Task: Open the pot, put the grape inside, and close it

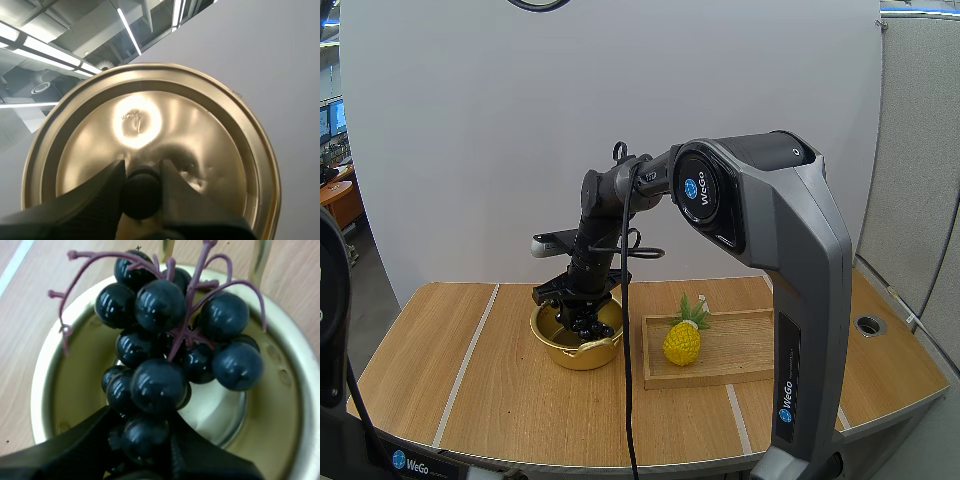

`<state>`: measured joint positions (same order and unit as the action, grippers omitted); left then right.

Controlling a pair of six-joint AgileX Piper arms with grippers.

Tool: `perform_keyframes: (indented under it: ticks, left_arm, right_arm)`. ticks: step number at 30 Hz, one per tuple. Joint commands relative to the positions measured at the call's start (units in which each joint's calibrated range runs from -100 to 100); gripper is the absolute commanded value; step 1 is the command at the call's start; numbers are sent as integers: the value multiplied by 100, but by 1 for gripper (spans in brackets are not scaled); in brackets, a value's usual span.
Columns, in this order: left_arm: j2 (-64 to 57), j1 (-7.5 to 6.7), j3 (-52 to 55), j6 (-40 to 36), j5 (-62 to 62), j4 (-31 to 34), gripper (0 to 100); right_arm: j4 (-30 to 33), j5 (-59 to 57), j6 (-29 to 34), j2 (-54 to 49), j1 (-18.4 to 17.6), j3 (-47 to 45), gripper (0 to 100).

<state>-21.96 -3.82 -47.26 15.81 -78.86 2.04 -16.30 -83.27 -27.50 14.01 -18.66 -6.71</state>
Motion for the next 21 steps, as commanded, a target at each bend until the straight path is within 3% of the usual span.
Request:
perform_keyframes:
  ticks: [1,21]
  left_arm:
    - [-49,-20,-60,-43,164,38,0]
    - [-49,-20,-60,-43,164,38,0]
  right_arm:
    - [71,-453,-43,207,0,-166,0]
    - [71,-371,-43,381,7,-160,0]
